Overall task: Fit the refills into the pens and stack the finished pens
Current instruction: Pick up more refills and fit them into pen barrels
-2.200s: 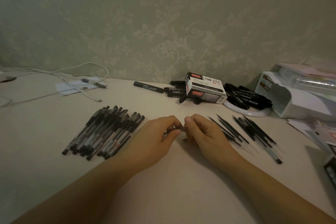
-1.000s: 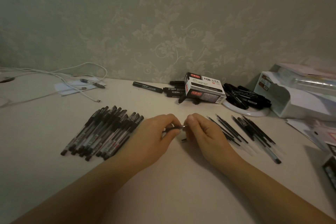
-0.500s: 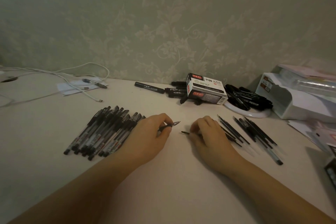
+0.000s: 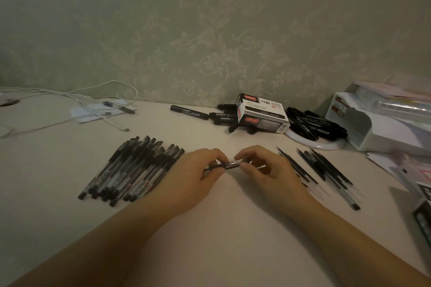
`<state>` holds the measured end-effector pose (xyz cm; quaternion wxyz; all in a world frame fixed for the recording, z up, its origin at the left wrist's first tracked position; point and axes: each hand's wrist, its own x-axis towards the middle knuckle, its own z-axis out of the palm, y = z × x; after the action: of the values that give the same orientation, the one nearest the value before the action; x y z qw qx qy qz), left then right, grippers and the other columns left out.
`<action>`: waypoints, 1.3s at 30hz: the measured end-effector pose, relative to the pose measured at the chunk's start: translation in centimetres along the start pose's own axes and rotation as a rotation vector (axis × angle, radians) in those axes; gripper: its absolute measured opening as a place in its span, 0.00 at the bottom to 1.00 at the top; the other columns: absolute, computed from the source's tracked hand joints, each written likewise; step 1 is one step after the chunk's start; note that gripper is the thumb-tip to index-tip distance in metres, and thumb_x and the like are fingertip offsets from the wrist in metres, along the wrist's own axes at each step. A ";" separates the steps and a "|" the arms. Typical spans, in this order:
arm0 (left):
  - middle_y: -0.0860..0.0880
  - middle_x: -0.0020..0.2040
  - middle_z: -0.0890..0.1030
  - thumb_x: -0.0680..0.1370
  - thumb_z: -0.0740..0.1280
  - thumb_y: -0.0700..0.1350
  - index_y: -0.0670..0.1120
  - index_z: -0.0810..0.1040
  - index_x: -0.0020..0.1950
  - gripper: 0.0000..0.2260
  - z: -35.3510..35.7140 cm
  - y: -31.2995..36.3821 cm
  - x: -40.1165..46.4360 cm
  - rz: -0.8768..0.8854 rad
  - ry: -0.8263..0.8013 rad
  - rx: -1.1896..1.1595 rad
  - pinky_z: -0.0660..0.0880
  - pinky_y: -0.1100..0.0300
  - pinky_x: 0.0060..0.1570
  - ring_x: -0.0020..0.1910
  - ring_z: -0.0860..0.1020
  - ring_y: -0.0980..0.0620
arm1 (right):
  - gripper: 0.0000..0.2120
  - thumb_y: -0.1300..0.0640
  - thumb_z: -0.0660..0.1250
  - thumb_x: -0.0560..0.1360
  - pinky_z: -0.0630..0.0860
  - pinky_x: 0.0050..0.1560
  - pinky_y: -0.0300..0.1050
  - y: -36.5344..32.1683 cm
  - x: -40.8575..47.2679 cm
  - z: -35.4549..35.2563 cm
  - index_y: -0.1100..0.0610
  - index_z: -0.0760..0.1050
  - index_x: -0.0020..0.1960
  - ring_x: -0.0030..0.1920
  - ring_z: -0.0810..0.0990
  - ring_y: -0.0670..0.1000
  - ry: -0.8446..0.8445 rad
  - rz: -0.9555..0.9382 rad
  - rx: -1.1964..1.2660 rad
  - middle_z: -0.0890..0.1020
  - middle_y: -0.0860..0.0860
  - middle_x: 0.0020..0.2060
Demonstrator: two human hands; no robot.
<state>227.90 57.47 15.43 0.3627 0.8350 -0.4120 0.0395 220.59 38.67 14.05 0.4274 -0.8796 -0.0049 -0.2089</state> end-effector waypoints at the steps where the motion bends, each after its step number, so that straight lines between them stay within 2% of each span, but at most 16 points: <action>1: 0.56 0.48 0.78 0.80 0.64 0.46 0.53 0.78 0.57 0.07 0.0 0.0 0.0 0.009 -0.006 0.000 0.70 0.72 0.45 0.46 0.76 0.60 | 0.10 0.55 0.68 0.78 0.74 0.45 0.32 0.0 0.0 0.0 0.39 0.79 0.51 0.47 0.79 0.43 -0.009 -0.001 0.003 0.81 0.38 0.46; 6: 0.56 0.44 0.79 0.80 0.64 0.48 0.54 0.76 0.57 0.07 0.2 0.0 0.0 -0.018 0.013 -0.046 0.72 0.68 0.41 0.42 0.76 0.59 | 0.09 0.55 0.70 0.77 0.75 0.48 0.38 0.0 0.1 0.1 0.42 0.78 0.51 0.47 0.81 0.44 0.020 0.043 0.086 0.83 0.43 0.44; 11: 0.56 0.40 0.78 0.80 0.64 0.47 0.51 0.78 0.53 0.05 0.2 -0.1 0.1 -0.022 0.023 -0.055 0.70 0.66 0.39 0.40 0.75 0.59 | 0.04 0.58 0.68 0.78 0.76 0.42 0.33 -0.3 0.4 0.1 0.52 0.80 0.50 0.42 0.83 0.44 0.015 0.055 0.298 0.86 0.49 0.40; 16: 0.53 0.39 0.78 0.80 0.63 0.47 0.49 0.77 0.51 0.05 0.1 -0.1 0.0 0.059 -0.002 0.009 0.73 0.57 0.40 0.38 0.75 0.56 | 0.03 0.59 0.67 0.79 0.73 0.39 0.30 0.1 0.4 0.3 0.57 0.80 0.50 0.34 0.79 0.39 -0.087 0.065 0.317 0.86 0.50 0.36; 21: 0.55 0.36 0.76 0.80 0.63 0.48 0.52 0.77 0.49 0.04 0.5 -0.4 0.1 0.066 0.020 0.024 0.70 0.60 0.36 0.35 0.73 0.58 | 0.03 0.58 0.67 0.79 0.74 0.40 0.29 0.2 0.5 0.3 0.55 0.80 0.50 0.37 0.81 0.40 -0.100 0.082 0.323 0.87 0.50 0.38; 26: 0.56 0.35 0.78 0.78 0.65 0.49 0.56 0.78 0.46 0.03 1.2 -0.8 0.3 -0.058 0.055 -0.086 0.68 0.64 0.33 0.31 0.73 0.61 | 0.04 0.59 0.67 0.79 0.77 0.44 0.33 0.0 0.7 0.3 0.55 0.81 0.50 0.39 0.81 0.44 -0.091 0.101 0.347 0.87 0.50 0.39; 29: 0.56 0.34 0.77 0.78 0.65 0.48 0.56 0.78 0.45 0.03 1.2 -0.8 0.4 -0.064 0.052 -0.093 0.67 0.65 0.33 0.30 0.73 0.62 | 0.04 0.59 0.67 0.79 0.77 0.45 0.33 0.0 0.7 0.3 0.55 0.81 0.51 0.40 0.82 0.45 -0.094 0.108 0.343 0.87 0.50 0.40; 35: 0.55 0.34 0.77 0.78 0.66 0.47 0.53 0.79 0.46 0.03 0.8 -0.5 0.4 -0.058 0.050 -0.092 0.66 0.66 0.33 0.31 0.73 0.63 | 0.05 0.60 0.67 0.79 0.75 0.42 0.30 -0.2 0.7 0.3 0.54 0.81 0.50 0.39 0.83 0.41 -0.091 0.093 0.352 0.87 0.49 0.39; 39: 0.55 0.34 0.77 0.78 0.66 0.47 0.53 0.79 0.45 0.03 0.6 -0.3 0.3 -0.056 0.042 -0.102 0.66 0.65 0.33 0.30 0.72 0.62 | 0.05 0.60 0.67 0.79 0.76 0.44 0.31 -0.2 0.6 0.3 0.55 0.81 0.51 0.40 0.83 0.43 -0.103 0.079 0.346 0.87 0.50 0.39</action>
<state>228.16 56.94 14.94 0.4143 0.8256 -0.3821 0.0255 221.21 38.91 14.30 0.5795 -0.8019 -0.0283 -0.1428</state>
